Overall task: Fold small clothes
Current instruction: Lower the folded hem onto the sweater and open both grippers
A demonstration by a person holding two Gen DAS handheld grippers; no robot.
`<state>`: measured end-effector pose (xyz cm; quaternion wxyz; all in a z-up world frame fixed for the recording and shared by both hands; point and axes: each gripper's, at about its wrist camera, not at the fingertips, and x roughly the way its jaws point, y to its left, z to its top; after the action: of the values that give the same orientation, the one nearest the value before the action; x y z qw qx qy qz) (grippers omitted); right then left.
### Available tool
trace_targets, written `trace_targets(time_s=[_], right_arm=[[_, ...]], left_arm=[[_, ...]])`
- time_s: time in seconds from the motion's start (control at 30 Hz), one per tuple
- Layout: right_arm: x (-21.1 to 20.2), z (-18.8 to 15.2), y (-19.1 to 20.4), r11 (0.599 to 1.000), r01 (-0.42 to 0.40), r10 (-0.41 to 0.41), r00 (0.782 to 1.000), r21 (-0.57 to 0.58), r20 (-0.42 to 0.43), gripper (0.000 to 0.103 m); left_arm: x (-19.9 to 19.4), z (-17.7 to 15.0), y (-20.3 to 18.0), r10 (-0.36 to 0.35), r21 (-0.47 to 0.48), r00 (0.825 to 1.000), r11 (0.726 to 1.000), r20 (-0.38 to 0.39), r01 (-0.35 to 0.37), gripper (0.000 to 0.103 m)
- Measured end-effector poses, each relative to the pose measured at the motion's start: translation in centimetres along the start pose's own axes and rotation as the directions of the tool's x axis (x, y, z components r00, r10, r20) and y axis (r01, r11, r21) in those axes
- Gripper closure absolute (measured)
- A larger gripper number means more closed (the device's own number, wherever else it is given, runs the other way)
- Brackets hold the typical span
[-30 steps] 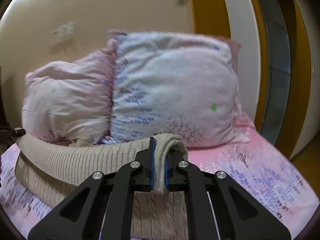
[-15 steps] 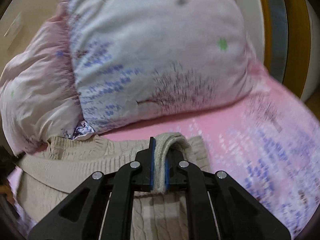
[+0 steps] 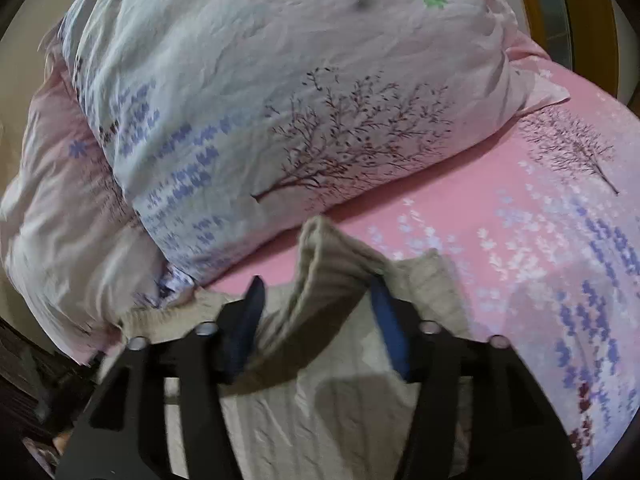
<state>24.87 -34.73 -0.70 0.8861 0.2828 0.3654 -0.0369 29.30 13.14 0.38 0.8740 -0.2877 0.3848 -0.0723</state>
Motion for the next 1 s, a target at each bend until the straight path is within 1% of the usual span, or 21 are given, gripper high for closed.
trace_targets(time_s=[0.07, 0.1, 0.17, 0.2, 0.27, 0.33, 0.4, 0.5, 0.53, 0.57, 0.6, 0.63, 0.67, 0.77, 0.87, 0.93, 1.0], right_arm=[[0.3, 0.3, 0.2, 1.000, -0.001, 0.001, 1.000, 0.016, 0.001, 0.038], [0.4, 0.3, 0.2, 1.000, 0.000, 0.000, 1.000, 0.024, -0.001, 0.038], [0.9, 0.3, 0.1, 0.999, -0.001, 0.002, 1.000, 0.044, -0.012, 0.037], [1.0, 0.3, 0.1, 0.999, -0.002, 0.003, 1.000, 0.046, -0.013, 0.037], [0.7, 0.3, 0.1, 0.999, -0.006, 0.006, 1.000, 0.041, -0.013, 0.037], [-0.1, 0.3, -0.1, 0.999, -0.004, 0.004, 1.000, 0.049, -0.003, 0.037], [-1.7, 0.5, -0.6, 0.998, 0.037, -0.039, 0.999, 0.059, 0.027, 0.027], [-4.3, 0.2, -1.7, 0.999, 0.012, -0.015, 0.998, 0.051, 0.056, 0.027], [-5.1, 0.0, -2.1, 0.999, 0.011, -0.013, 0.998, 0.041, 0.057, 0.030], [-5.9, -0.4, -2.6, 1.000, 0.006, -0.007, 0.999, 0.028, 0.054, 0.039], [-6.5, -0.8, -3.1, 1.000, 0.002, -0.002, 0.999, 0.014, 0.046, 0.047], [-7.1, -1.4, -3.6, 1.000, 0.007, -0.007, 1.000, -0.004, 0.026, 0.049], [-7.3, -1.6, -4.2, 1.000, 0.006, -0.006, 1.000, -0.015, 0.011, 0.051], [-8.0, -3.6, -4.4, 0.998, -0.004, 0.002, 1.000, -0.069, -0.026, 0.055], [-8.9, -5.0, -4.4, 0.994, -0.015, 0.012, 0.999, -0.107, -0.035, 0.056], [-9.0, -5.5, -4.5, 0.992, -0.009, 0.004, 0.999, -0.125, -0.043, 0.056], [-8.9, -5.8, -4.4, 0.991, -0.014, 0.006, 0.998, -0.132, -0.058, 0.059]], left_arm=[[-0.1, 0.2, 0.4, -0.023, -0.020, 1.000, 1.000, -0.001, 0.023, 0.080], [-0.2, 0.3, 0.4, -0.036, -0.029, 0.999, 0.999, -0.001, 0.036, 0.075], [-0.5, 0.4, 0.3, -0.051, -0.029, 0.999, 0.998, 0.010, 0.051, 0.054], [-0.8, 0.5, 0.1, -0.051, -0.022, 0.998, 0.998, 0.024, 0.051, 0.048], [-1.8, 0.6, 0.0, -0.048, -0.007, 0.998, 0.999, 0.051, 0.049, 0.032], [-2.9, 0.7, 0.0, -0.029, 0.005, 0.997, 1.000, 0.072, 0.029, 0.026], [-3.9, 0.8, 0.4, -0.042, 0.005, 0.997, 0.999, 0.071, 0.041, 0.025], [-5.9, 0.0, 1.7, -0.047, 0.012, 0.997, 0.999, 0.056, 0.046, 0.026], [-6.5, -0.4, 2.0, -0.049, 0.022, 0.997, 0.999, 0.051, 0.048, 0.028], [-7.1, -1.0, 2.3, -0.053, 0.037, 0.998, 0.998, 0.043, 0.051, 0.034], [-7.9, -1.7, 2.6, -0.053, 0.064, 0.998, 0.997, 0.032, 0.051, 0.037], [-8.5, -2.2, 2.8, -0.051, 0.086, 0.998, 0.995, 0.026, 0.049, 0.042], [-9.0, -2.7, 3.0, -0.048, 0.108, 0.999, 0.993, 0.020, 0.046, 0.046], [-10.1, -4.5, 3.2, -0.021, 0.188, 1.000, 0.982, 0.002, 0.020, 0.046], [-10.6, -5.9, 3.1, 0.020, 0.260, 1.000, 0.965, 0.004, -0.020, 0.046], [-10.3, -6.3, 2.9, 0.022, 0.265, 1.000, 0.964, -0.006, -0.020, 0.046], [-10.1, -6.4, 3.1, 0.023, 0.257, 1.000, 0.966, -0.014, -0.019, 0.046]])
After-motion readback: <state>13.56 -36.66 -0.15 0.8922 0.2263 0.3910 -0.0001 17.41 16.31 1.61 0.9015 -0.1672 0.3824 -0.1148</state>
